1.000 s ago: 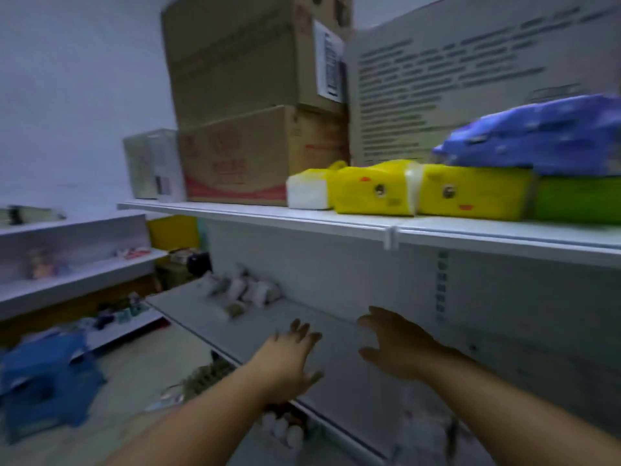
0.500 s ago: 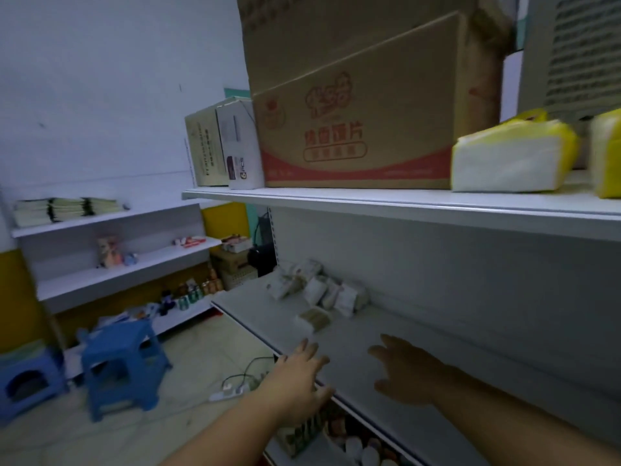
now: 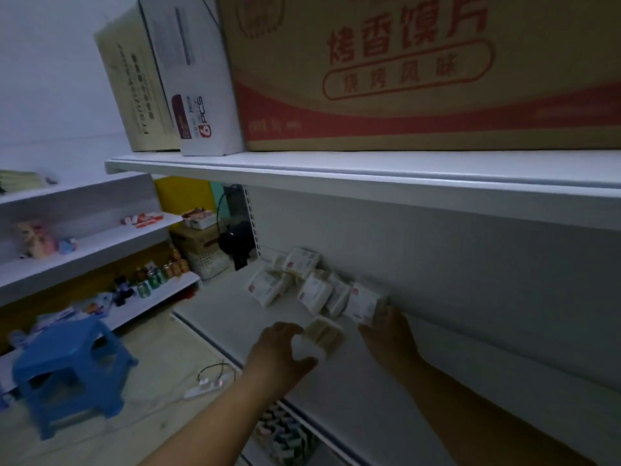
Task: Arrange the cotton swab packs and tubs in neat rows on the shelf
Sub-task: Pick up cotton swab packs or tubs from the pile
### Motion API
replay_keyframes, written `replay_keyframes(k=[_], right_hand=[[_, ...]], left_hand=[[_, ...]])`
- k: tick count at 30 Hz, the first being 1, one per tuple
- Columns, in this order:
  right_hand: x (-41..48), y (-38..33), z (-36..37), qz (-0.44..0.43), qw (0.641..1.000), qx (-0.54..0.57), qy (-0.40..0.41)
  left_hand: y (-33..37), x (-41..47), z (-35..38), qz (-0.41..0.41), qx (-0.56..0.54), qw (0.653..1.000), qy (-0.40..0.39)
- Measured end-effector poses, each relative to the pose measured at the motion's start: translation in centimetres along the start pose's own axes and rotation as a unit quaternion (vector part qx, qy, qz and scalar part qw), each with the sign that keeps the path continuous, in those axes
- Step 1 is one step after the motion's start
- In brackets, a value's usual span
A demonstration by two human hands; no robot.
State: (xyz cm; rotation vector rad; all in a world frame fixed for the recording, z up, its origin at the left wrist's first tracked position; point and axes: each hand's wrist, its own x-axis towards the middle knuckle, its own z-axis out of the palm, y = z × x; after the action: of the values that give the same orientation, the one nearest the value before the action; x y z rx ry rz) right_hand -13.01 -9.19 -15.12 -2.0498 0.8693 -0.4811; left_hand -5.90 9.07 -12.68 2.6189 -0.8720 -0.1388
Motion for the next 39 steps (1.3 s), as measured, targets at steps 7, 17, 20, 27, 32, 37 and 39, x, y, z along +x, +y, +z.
replay_keyframes(k=[7,17,20,27,32,37,39], right_hand=[[1.1,-0.9,3.1,0.136,0.977,0.038,0.157],[0.5,-0.3,3.7,0.129,0.962,0.05,0.237],[-0.9,-0.7,3.0,0.139,0.954,0.138,0.226],[-8.6,-1.3,-3.7,0.123,0.849,0.478,0.19],[-16.2,-0.2,-10.3,0.125,0.882,0.383,0.243],[-26.1,3.8,-16.6,0.141,0.872,0.365,0.294],[-30.6,5.9,-19.2,0.15,0.867,0.375,0.292]], left_hand=[[-0.9,4.4,4.2,0.056,0.008,0.998,0.013],[-3.3,5.3,2.7,-0.01,-0.52,0.854,0.006],[-3.5,6.4,1.7,-0.124,-0.69,0.707,-0.092],[0.5,4.2,2.8,-0.087,-0.726,0.608,-0.308],[6.7,-0.8,3.3,-0.001,-0.639,0.673,-0.372],[15.1,-9.0,4.2,0.107,-0.552,0.769,-0.305],[18.6,-13.2,4.0,0.15,-0.532,0.783,-0.285]])
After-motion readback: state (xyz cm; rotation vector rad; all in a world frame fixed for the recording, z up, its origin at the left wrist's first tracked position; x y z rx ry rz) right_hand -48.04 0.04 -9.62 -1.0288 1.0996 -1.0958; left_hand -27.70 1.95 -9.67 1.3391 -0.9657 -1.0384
